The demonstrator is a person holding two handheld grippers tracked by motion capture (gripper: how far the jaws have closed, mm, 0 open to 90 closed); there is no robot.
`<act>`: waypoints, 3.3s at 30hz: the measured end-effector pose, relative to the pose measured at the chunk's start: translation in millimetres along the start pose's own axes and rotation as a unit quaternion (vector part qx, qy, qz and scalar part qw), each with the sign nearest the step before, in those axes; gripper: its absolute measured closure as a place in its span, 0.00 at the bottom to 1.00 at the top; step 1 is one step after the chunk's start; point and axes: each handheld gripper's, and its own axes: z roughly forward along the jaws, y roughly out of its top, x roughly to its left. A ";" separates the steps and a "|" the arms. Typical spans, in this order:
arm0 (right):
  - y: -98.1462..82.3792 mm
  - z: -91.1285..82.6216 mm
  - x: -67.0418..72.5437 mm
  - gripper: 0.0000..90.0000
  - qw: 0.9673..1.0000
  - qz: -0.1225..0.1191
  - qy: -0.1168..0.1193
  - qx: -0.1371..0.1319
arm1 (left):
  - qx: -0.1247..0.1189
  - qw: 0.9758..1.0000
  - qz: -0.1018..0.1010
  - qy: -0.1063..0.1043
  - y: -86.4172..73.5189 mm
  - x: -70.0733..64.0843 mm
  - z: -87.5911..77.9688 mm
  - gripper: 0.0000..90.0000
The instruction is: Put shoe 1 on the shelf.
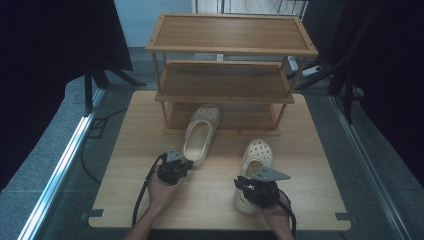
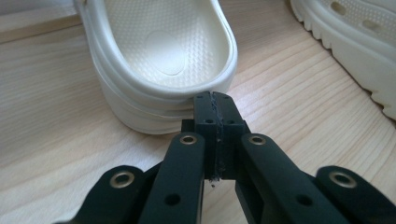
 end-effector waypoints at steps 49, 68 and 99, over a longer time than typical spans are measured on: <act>0.8 5.0 4.4 0.87 1.000 -0.004 0.017 0.004 | -0.045 0.999 0.012 0.008 74.4 13.3 76.9 0.95; 1.0 6.2 7.2 0.88 1.000 -0.008 0.017 0.006 | -0.025 1.000 0.008 0.017 72.6 11.2 74.2 0.87; 4.2 18.4 25.9 0.99 0.999 -0.026 0.034 0.019 | -0.037 0.998 -0.023 -0.040 13.0 18.7 0.8 0.48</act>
